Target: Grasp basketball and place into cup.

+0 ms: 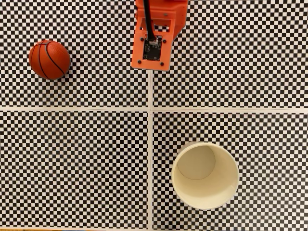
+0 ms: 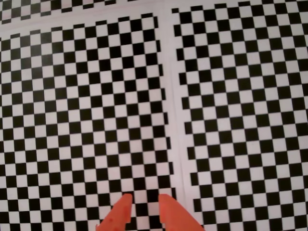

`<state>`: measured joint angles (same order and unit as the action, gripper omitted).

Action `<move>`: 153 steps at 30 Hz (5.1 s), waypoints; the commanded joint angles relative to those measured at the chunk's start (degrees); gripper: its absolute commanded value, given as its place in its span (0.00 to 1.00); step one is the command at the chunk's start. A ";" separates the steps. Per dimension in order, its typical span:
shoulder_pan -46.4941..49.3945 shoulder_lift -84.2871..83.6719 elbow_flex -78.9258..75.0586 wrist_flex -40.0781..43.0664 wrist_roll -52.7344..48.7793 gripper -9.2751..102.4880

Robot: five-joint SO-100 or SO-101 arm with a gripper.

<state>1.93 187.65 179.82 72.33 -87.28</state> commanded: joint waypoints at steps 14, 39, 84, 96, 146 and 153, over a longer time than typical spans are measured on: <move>0.09 0.79 2.02 0.44 -0.44 0.09; 0.09 0.79 2.02 0.44 -0.44 0.09; 4.04 -8.88 -22.85 -8.17 -4.31 0.08; 5.98 -38.14 -55.20 -4.83 -0.35 0.11; 35.77 -79.28 -93.16 22.24 -10.90 0.50; 35.95 -81.91 -92.55 21.45 -11.25 0.59</move>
<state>38.06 105.91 87.45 94.13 -98.17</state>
